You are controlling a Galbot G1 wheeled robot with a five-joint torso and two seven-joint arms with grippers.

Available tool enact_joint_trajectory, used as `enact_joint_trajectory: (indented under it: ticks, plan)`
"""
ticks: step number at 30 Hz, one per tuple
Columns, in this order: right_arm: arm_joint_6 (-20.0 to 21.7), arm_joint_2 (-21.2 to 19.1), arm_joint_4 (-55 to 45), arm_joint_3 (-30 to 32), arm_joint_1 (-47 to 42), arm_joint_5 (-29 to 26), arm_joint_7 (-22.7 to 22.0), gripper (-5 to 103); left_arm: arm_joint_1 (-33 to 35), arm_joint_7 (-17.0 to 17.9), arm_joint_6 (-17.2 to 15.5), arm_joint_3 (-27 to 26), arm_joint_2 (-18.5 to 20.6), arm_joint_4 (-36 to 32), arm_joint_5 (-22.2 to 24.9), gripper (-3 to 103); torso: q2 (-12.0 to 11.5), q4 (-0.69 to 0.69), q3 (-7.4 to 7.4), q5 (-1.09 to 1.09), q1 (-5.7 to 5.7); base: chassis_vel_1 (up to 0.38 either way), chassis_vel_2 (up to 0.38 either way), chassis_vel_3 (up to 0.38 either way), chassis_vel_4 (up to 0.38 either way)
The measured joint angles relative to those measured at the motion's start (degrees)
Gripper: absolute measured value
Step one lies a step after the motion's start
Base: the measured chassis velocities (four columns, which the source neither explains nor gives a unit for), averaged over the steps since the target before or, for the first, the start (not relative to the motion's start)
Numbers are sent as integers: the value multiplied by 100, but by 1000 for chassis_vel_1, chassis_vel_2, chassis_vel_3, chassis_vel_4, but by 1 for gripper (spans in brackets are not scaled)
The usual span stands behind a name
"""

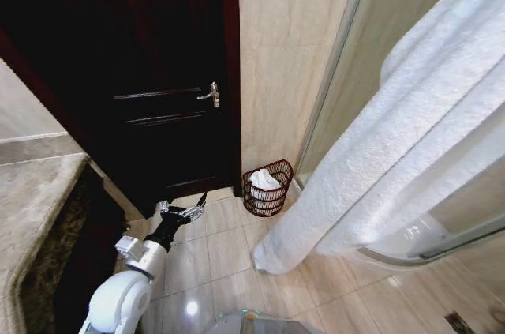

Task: Discard the used towel into the hamper.

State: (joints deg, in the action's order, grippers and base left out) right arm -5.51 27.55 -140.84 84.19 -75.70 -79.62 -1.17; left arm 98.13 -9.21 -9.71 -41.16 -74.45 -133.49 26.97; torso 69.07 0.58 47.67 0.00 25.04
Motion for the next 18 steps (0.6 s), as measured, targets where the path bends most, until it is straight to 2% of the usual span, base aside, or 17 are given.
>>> enact_joint_trajectory:
  ticks: [4,6,8,18]
  plan:
    - [33,-465,356,-395,435,-168,-83,3,0,0,0,0,0,0,0,100,0,3,0,0,0,0,0,0,0]
    - [35,-571,448,-446,476,-178,-82,3,0,0,0,0,0,0,0,100,0,2,0,1,0,0,0,0,0]
    - [35,-868,767,-511,591,-238,-21,3,0,0,0,0,0,0,0,100,0,2,0,1,0,0,0,0,0]
    - [-11,-1460,1638,-499,964,-944,36,3,0,0,0,0,0,0,0,100,0,2,0,1,0,0,0,0,0]
